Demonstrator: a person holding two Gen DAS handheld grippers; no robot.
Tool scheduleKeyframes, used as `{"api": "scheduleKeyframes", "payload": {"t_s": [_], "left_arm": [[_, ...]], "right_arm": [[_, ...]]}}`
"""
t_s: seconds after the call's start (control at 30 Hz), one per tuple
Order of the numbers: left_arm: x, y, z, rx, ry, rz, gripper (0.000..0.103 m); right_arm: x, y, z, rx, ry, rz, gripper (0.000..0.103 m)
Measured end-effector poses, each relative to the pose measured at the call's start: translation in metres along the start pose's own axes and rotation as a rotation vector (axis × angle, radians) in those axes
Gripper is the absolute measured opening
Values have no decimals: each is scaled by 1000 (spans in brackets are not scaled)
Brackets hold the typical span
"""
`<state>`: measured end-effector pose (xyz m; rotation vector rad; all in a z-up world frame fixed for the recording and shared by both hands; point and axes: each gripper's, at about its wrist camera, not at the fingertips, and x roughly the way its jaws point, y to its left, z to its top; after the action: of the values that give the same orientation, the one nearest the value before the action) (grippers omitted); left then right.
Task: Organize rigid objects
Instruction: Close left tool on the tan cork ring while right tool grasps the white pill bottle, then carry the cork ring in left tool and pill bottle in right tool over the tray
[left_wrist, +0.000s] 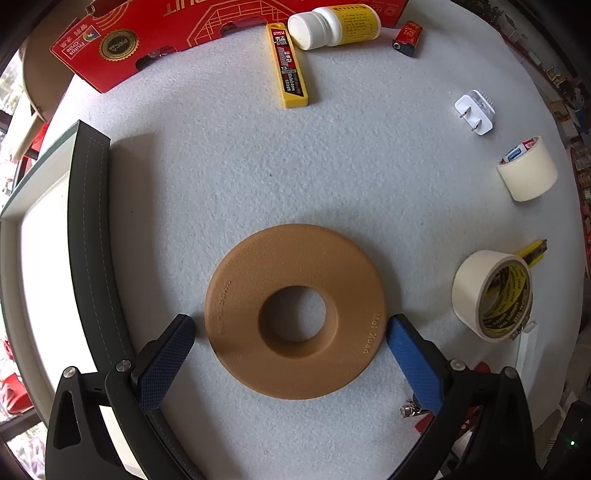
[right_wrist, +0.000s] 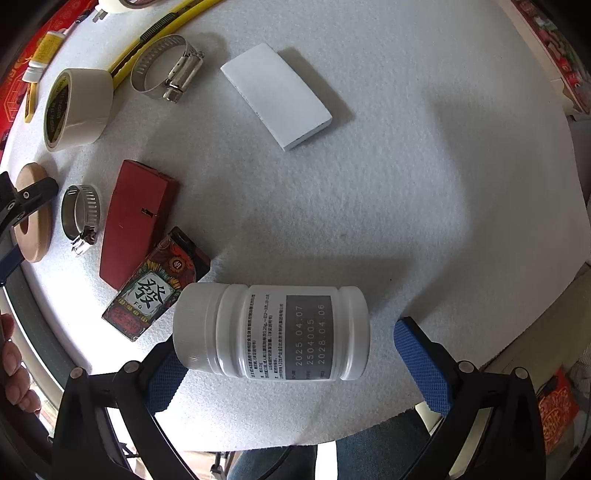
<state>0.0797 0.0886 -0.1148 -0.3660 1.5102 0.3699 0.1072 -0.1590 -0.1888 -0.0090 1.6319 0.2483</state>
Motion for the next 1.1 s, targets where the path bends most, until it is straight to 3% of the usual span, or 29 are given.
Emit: {"api": "scheduleKeyframes", "payload": {"t_s": [0.07,0.13,0.2,0.23,0.43,0.83,1.1], "left_arm": [[6,-3,17,13,7,14,101],[2,-11,23,46,2,-1,88],[-3,-25,26,83,3,29,88],[-2,-27,25,91,6,34,88],[-11,-18,1,70,-14,14,88],[-58,-25,-58,146,-73,-75,88],[-69,-31,-84,237,-62,-91,88]], "right_arm": [[0,2,3,-1,9,-2,103],[-5,2,6,-2,-5,-6,96],[-10,2,5,-10,-27,-8,75],[-11,1,5,-16,-38,-1,72],[-7,-6,3,-38,-35,86,72],[-39,-7,-14,-85,-121,75,72],[-68,2,-58,-85,-162,85,72]]}}
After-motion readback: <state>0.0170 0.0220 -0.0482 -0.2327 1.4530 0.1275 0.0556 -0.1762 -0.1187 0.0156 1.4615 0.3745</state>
